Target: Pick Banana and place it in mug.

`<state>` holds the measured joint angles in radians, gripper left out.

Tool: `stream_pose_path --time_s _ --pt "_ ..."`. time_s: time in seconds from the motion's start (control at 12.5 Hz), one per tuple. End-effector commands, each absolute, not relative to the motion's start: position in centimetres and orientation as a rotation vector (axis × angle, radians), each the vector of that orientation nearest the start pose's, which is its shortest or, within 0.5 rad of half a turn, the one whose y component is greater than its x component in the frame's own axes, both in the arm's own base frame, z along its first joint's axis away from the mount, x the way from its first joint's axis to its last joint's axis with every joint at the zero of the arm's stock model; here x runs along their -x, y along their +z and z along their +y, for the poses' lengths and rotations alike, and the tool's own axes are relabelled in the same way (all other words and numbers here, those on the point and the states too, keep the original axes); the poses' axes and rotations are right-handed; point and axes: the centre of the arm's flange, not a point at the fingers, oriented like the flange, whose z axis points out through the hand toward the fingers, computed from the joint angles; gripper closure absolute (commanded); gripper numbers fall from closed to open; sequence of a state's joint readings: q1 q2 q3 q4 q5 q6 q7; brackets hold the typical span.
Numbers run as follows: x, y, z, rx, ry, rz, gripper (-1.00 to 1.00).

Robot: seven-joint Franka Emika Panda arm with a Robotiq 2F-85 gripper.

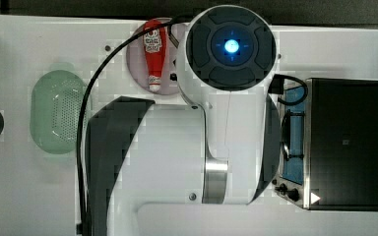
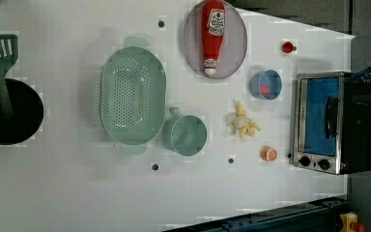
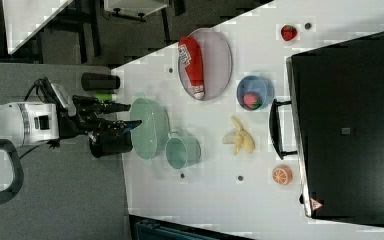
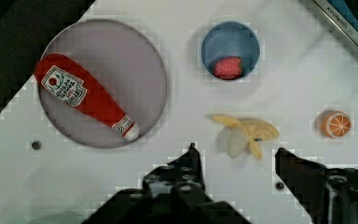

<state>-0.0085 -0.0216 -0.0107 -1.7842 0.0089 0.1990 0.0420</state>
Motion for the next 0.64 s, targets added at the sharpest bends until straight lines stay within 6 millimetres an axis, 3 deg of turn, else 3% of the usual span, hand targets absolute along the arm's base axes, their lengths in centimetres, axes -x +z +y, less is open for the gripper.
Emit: stream_pose_path --time_s 0.08,0.24,0.4,0.64 --pt "-46.8 61.9 -3.7 2.848 0.011 1.29 -0.6" --pt "-46.8 59.7 -3.7 2.863 0.079 1.293 -1.0" --pt "-47.2 55.3 -3.5 2.897 0.183 1.269 -1.0" --pt "-48.4 47.1 -3.3 2.93 0.262 1.226 -1.0"
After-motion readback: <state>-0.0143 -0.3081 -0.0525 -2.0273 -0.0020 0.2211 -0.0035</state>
